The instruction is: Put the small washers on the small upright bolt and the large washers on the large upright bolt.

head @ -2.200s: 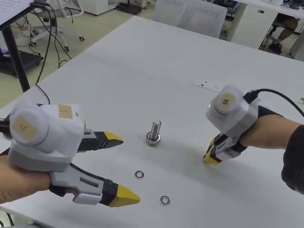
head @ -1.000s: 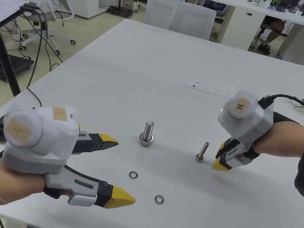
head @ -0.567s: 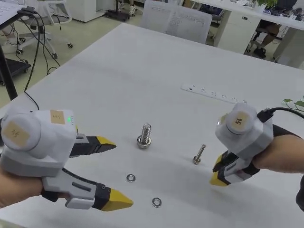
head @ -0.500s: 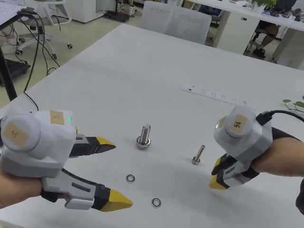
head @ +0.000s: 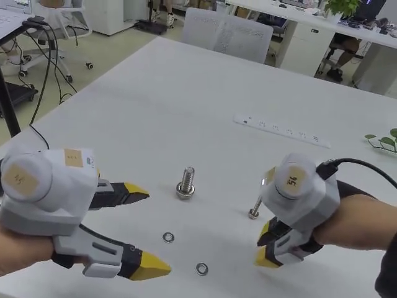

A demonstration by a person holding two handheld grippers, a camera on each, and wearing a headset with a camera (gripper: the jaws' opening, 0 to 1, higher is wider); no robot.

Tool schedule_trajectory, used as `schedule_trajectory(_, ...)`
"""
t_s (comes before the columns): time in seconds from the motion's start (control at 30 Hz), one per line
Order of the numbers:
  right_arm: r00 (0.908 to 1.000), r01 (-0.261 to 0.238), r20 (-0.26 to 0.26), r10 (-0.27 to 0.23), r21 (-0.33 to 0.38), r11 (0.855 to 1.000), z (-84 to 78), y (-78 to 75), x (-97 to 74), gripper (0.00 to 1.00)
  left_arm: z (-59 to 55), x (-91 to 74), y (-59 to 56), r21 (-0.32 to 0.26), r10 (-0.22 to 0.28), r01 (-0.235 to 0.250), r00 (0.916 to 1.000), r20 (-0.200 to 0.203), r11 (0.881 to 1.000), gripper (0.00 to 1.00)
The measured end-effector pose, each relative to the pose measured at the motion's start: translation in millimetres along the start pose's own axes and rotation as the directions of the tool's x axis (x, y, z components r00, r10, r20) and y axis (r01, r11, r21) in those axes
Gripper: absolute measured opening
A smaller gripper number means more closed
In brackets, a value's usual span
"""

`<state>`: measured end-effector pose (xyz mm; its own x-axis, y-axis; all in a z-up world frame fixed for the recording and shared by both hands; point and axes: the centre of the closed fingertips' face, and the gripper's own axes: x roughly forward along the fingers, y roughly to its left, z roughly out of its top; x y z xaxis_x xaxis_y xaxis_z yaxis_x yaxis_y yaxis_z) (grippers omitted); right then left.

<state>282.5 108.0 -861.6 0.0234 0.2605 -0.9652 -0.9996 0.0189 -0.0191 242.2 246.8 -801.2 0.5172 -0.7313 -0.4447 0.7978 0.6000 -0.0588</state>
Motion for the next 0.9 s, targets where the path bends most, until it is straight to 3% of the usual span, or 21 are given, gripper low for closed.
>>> schedule_trajectory(0.63, 0.9985, -0.046, 0.026, 0.049, -0.113, 0.993, 48.9, 27.9, 12.3, 0.21, 2.4, -1.0, 0.6, 0.005, 0.002, -0.002, 1.0, 0.009, 1.0, 0.76)
schedule_trajectory(0.9, 0.997, -0.07, 0.023, 0.074, -0.146, 0.987, 61.3, 40.3, 20.7, 0.21, 4.5, -1.8, -0.1, 0.008, 0.001, -0.001, 0.9998, 0.02, 1.0, 0.76)
